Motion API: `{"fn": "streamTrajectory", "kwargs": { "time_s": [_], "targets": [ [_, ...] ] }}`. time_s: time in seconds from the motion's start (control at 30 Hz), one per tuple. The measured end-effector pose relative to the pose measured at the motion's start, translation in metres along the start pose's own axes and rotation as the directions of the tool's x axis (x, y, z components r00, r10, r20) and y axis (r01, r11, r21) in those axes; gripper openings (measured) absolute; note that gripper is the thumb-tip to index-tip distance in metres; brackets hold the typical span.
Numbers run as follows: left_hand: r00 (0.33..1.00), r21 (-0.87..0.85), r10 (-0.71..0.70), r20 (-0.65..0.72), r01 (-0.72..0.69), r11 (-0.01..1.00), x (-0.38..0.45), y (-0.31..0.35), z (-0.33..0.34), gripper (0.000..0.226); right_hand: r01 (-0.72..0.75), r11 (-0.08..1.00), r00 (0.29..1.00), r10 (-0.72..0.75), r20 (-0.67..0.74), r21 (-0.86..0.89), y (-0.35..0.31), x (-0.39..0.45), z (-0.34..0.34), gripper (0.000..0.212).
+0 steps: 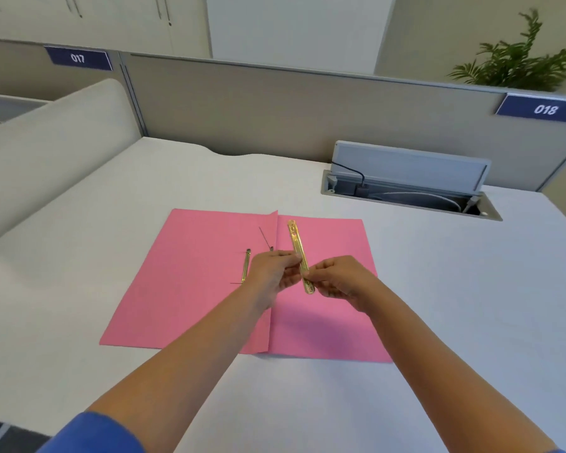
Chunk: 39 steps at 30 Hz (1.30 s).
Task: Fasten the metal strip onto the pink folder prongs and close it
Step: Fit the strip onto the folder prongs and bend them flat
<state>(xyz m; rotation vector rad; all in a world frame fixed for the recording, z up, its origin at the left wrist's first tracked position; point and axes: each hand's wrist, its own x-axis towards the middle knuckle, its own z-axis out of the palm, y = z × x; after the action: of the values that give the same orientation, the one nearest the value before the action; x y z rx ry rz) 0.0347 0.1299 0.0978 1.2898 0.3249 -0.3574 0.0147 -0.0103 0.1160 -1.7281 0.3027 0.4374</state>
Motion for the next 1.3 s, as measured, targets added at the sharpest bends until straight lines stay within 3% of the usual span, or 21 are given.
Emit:
{"fn": "streamTrajectory", "kwargs": {
  "time_s": [0.33, 0.57, 0.7, 0.8, 0.93, 1.03, 1.3],
  "targets": [
    [0.997, 0.007, -0.076, 0.011, 0.076, 0.997, 0.025, 0.019, -0.046, 0.009, 0.001, 0.996, 0.997, 0.007, -0.081, 0.093, -0.021, 0.03, 0.047, 0.027],
    [0.987, 0.038, -0.144, 0.076, 0.141, 0.989, 0.045, 0.027, -0.064, 0.008, -0.032, 0.991, 0.993, 0.046, -0.109, 0.131, -0.027, 0.049, 0.063, 0.024],
    [0.999, 0.101, -0.028, -0.041, 0.032, 0.994, 0.063, 0.037, -0.08, 0.003, -0.037, 0.984, 0.984, 0.066, -0.165, 0.174, -0.031, 0.058, 0.065, 0.025],
    [0.996, 0.14, 0.017, -0.092, -0.004, 0.99, 0.079, 0.036, -0.085, 0.021, -0.038, 0.978, 0.977, 0.079, -0.198, 0.203, -0.032, 0.062, 0.064, 0.025],
    [0.999, 0.239, 0.026, -0.032, -0.017, 0.971, 0.087, 0.028, -0.075, 0.036, -0.04, 0.979, 0.971, 0.085, -0.223, 0.2, -0.034, 0.067, 0.065, 0.025],
    [0.999, 0.227, 0.039, 0.026, -0.044, 0.973, 0.087, 0.022, -0.069, 0.028, -0.043, 0.982, 0.969, 0.086, -0.231, 0.185, -0.034, 0.07, 0.067, 0.026],
    [0.991, 0.199, 0.089, 0.097, -0.106, 0.974, 0.084, 0.016, -0.062, 0.034, -0.045, 0.984, 0.971, 0.084, -0.224, 0.175, -0.033, 0.074, 0.07, 0.026]
  ]
}}
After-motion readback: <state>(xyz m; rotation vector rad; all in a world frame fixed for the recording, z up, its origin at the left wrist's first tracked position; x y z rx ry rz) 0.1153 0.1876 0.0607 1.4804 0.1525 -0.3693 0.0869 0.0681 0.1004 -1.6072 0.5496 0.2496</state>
